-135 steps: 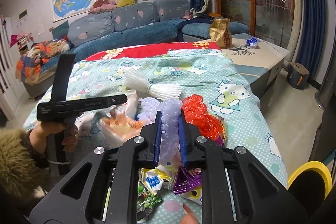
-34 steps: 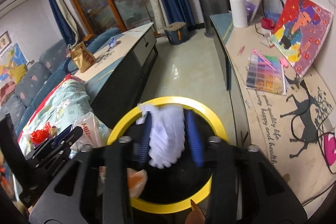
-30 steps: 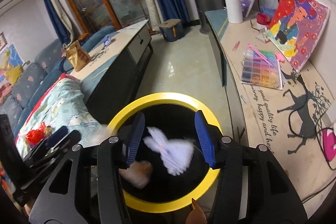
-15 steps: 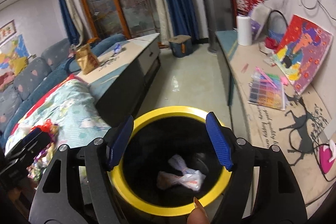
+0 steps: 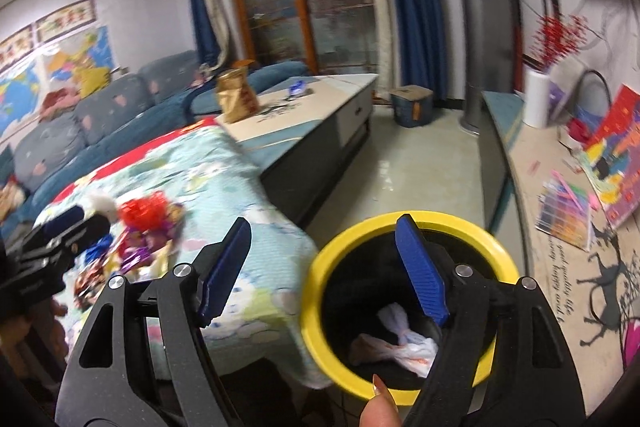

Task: Collect trash
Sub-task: 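Move both open tools back over the trash pile on the bed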

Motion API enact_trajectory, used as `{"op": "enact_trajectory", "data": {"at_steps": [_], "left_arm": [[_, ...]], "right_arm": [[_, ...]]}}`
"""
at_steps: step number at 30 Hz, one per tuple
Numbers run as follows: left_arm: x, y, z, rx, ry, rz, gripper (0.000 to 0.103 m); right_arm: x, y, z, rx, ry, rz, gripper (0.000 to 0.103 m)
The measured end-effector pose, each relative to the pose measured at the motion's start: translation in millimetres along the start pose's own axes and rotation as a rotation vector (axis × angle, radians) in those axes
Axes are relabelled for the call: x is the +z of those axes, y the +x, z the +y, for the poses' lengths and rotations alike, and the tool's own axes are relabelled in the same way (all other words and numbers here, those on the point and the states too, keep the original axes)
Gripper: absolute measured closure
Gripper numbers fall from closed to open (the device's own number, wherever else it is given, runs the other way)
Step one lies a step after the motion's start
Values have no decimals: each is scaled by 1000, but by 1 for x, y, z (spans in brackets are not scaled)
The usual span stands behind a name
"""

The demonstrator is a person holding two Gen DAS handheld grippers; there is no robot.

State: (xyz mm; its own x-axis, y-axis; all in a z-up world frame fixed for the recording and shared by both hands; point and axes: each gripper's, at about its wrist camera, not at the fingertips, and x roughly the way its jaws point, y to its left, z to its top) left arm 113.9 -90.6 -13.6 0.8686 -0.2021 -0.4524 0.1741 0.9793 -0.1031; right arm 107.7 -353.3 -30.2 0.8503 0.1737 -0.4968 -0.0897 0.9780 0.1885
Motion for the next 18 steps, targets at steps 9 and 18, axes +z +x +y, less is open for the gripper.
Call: {"op": "enact_trajectory", "data": {"at_steps": [9, 18], "left_arm": [[-5, -21, 37, 74, -48, -26, 7], [-5, -38, 67, 137, -85, -56, 7]], "right_arm": [[-4, 0, 47, 90, -94, 12, 36], [-9, 0, 89, 173, -176, 35, 36]]}}
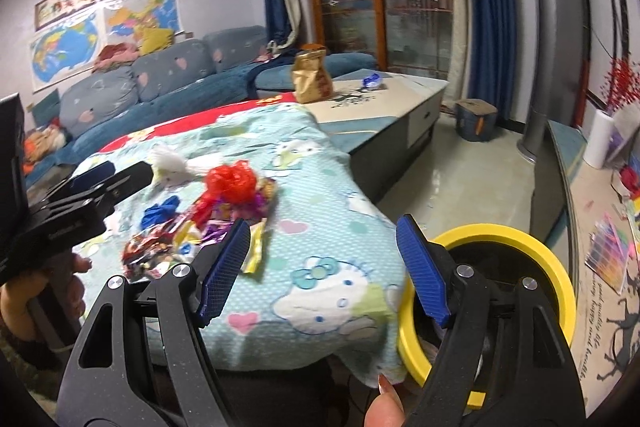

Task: Collect trash
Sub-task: 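Move both open tools back over the trash pile on the bed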

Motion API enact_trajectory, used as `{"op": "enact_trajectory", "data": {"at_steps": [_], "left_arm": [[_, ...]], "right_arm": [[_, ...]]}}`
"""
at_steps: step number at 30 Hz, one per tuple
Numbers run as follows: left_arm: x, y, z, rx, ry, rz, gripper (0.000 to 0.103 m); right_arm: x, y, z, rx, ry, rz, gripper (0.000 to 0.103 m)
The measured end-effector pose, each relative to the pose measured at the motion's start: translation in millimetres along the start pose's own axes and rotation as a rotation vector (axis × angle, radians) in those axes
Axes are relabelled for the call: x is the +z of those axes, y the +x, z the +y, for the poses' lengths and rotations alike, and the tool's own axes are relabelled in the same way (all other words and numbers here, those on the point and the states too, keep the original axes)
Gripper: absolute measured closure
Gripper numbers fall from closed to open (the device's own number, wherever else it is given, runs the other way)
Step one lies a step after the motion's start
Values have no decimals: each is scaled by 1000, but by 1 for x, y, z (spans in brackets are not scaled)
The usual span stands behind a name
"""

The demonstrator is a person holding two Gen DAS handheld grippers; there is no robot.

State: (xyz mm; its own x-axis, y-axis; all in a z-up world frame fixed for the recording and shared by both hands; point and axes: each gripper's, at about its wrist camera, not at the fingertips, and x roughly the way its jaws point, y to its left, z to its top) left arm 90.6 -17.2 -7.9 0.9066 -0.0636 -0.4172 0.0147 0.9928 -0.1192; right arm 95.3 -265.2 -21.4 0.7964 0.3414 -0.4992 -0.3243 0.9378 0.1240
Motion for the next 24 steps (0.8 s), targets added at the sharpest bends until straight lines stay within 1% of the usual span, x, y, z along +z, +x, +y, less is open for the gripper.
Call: {"op": "enact_trajectory", "data": {"at_steps": [5, 14, 24], "left_arm": [[2, -3, 19, 38, -18, 1, 7], [6, -11, 59, 119, -89, -17, 7], [3, -12, 99, 179, -157, -12, 7]], "right_arm": [[3, 3, 19, 40, -30, 11, 36], [7, 13, 55, 106, -93, 21, 36], [17, 31, 76, 140, -124, 34, 36]]}}
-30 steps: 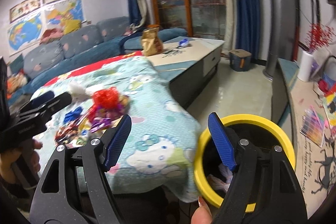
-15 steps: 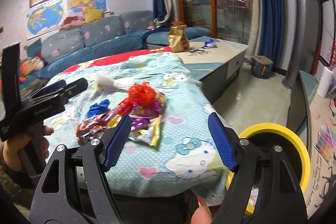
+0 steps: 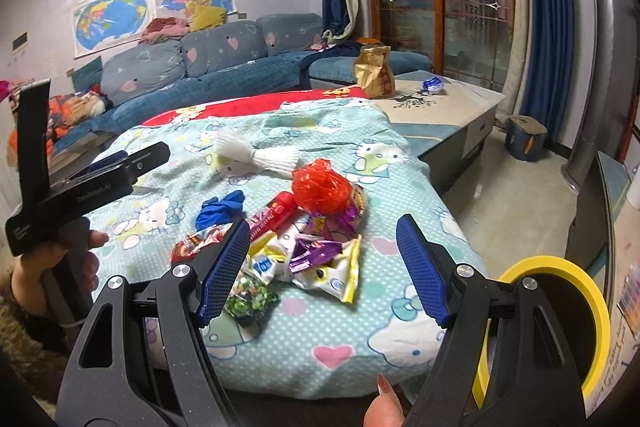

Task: Collect trash
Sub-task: 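Move both open tools back over the trash pile on the bed, then grasp the white tassel with the left tool while the right tool grasps the red plastic bag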

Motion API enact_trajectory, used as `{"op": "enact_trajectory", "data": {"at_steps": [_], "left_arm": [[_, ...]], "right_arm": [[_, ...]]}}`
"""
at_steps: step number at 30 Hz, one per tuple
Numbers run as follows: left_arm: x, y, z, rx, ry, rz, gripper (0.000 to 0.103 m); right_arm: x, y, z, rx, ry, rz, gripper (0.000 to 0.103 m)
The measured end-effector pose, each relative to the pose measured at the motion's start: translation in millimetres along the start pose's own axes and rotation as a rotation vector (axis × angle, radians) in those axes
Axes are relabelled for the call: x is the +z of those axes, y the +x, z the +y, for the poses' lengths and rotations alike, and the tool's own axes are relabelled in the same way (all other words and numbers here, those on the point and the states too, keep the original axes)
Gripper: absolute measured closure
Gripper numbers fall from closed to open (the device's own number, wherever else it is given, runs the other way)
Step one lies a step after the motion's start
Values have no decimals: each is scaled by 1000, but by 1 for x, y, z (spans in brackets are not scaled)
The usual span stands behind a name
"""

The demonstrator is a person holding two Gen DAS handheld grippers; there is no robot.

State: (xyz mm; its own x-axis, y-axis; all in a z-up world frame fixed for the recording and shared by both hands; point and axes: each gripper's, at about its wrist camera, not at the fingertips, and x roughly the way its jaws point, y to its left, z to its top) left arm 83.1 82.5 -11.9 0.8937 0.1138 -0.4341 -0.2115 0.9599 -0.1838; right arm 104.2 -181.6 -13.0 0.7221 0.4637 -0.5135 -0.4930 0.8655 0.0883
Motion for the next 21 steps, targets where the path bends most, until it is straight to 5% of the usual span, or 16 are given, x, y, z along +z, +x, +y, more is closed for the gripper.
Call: {"op": "enact_trajectory", "data": {"at_steps": [11, 19, 21], "left_arm": [[12, 22, 34, 29, -61, 21, 7], [18, 53, 47, -22, -94, 85, 8], [18, 64, 47, -41, -103, 106, 18]], "right_arm": [[23, 33, 11, 17, -3, 8, 36], [35, 58, 7, 22, 17, 49, 36], [36, 67, 4, 25, 21, 68, 36]]}}
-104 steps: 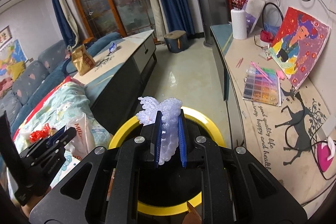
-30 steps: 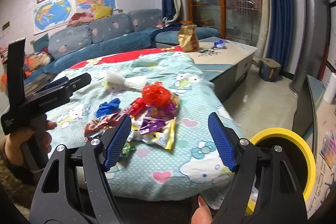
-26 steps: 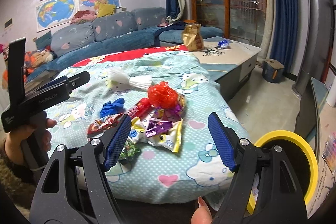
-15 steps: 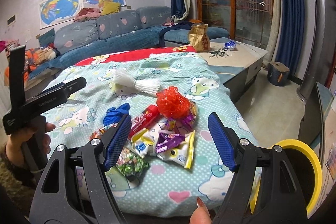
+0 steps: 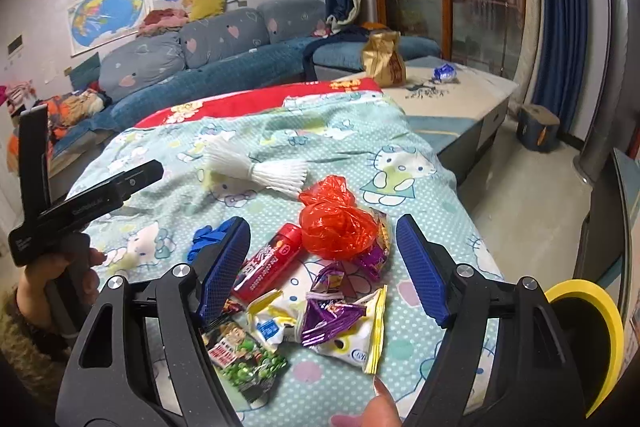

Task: Collect trash
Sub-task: 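Grasp the white tassel with the left tool while the right tool grasps the red plastic bag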

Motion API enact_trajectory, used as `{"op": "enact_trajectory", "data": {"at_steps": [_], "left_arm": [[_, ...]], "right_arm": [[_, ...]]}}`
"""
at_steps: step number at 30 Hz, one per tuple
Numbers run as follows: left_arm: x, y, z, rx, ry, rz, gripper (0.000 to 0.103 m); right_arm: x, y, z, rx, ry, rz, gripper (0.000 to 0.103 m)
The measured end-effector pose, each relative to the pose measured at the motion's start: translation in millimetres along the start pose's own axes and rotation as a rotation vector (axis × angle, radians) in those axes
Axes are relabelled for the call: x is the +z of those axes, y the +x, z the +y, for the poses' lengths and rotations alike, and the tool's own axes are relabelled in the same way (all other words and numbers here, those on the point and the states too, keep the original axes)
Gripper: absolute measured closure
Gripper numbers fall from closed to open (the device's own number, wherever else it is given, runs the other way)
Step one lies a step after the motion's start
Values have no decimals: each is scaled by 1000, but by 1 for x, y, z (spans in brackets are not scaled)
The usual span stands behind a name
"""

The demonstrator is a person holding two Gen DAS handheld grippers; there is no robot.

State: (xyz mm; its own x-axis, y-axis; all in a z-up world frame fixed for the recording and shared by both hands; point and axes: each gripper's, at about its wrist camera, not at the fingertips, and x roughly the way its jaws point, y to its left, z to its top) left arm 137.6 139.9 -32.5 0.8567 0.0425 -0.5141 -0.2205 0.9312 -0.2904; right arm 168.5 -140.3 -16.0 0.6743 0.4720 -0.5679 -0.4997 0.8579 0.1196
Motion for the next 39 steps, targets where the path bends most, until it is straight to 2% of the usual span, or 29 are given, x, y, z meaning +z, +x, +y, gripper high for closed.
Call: {"op": "enact_trajectory", "data": {"at_steps": [4, 6, 9, 13, 20, 23, 26, 28, 29, 31, 33, 39], "left_arm": [[3, 24, 2, -26, -11, 42, 26], [5, 37, 5, -40, -22, 65, 34], [7, 53, 10, -35, -38, 91, 40], [13, 70, 16, -33, -60, 103, 41], [20, 86, 16, -71, -80, 111, 41], [23, 91, 12, -76, -69, 111, 42], [25, 96, 10, -75, -70, 112, 43], [26, 98, 9, -75, -72, 116, 48], [26, 99, 9, -72, -69, 116, 53], [26, 99, 7, -59, -58, 113, 64], [26, 98, 7, -50, -55, 108, 79], [26, 89, 4, -69, -30, 91, 88]], "right_arm": [[1, 18, -5, -1, 5, 35, 36], [2, 27, -8, -5, 8, 52, 36], [2, 41, -11, -9, 16, 82, 37], [1, 54, -10, -5, 13, 110, 38], [3, 63, -8, 2, -3, 125, 43], [4, 67, -8, 4, -7, 135, 48], [4, 70, -6, 8, -21, 144, 57], [4, 72, -5, 16, -24, 152, 67], [3, 73, -4, 20, -28, 156, 70], [2, 73, -2, 22, -37, 159, 83], [1, 73, 0, 26, -54, 162, 89], [6, 64, 7, 38, -81, 130, 100]]}}
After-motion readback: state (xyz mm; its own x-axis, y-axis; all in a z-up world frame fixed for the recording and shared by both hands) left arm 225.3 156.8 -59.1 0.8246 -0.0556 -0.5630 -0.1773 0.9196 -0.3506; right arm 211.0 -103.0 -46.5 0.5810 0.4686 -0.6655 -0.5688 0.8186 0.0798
